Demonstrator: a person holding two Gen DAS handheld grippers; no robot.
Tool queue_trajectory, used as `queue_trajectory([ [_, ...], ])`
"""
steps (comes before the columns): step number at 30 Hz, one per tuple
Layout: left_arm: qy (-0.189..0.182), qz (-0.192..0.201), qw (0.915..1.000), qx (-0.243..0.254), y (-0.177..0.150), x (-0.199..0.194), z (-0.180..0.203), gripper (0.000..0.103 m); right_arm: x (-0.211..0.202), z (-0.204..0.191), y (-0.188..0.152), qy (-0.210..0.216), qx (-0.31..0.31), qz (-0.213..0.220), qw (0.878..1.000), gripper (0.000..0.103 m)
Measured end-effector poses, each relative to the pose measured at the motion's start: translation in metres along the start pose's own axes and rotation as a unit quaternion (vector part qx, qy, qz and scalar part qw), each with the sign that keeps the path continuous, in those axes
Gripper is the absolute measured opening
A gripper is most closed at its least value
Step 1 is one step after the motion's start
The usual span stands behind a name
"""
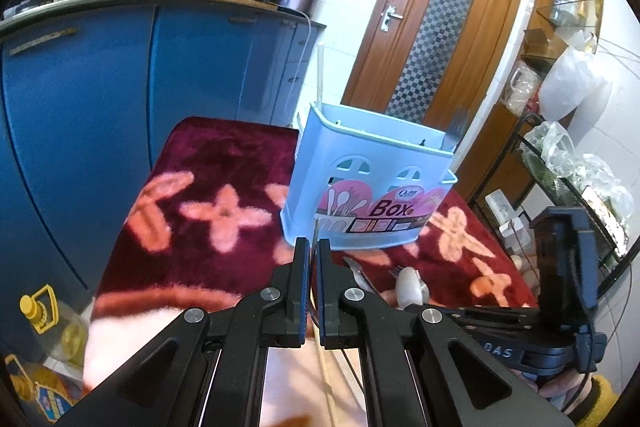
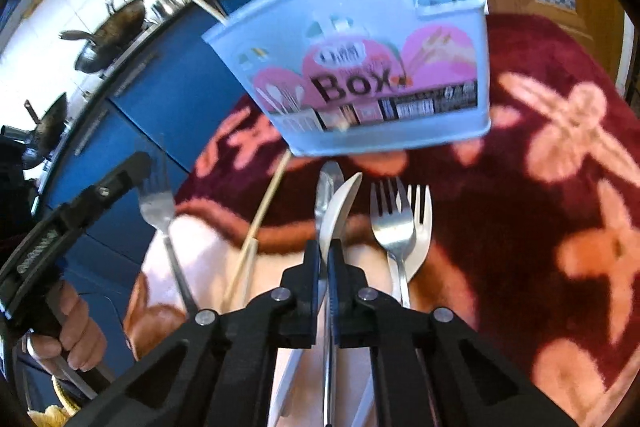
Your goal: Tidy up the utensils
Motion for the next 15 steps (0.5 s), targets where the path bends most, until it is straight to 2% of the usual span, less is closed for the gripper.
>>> queue_trajectory([
  [4, -0.003, 0.013, 0.9999, 0.002, 0.004, -0.008, 0.005, 0.003, -0.025, -0.004, 0.005, -0.001, -0.015, 0.046, 0.999, 0.006],
  [10, -0.002, 0.047, 0.9988, 0.015, 0.022, -0.026, 0.016, 0.003, -0.061, -0.011, 0.018, -0.044, -0.046, 0.12, 0.991, 0.006],
  [15, 0.007, 0.075, 0.9964, 0.037, 0.046, -0.04, 0.025, 0.003, -0.082, -0.008, 0.033, -0.064, -0.057, 0.16, 0.983, 0.006],
])
Point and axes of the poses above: each gripper's, at about its wrist camera, not at the fingertips, and x roughly the way its jaws point, z to its right, y to its top, the point moved 1 cm from there along x, roughly the way its jaws point, and after that the axes turned 4 degrees about z, right-handed, at the moved point
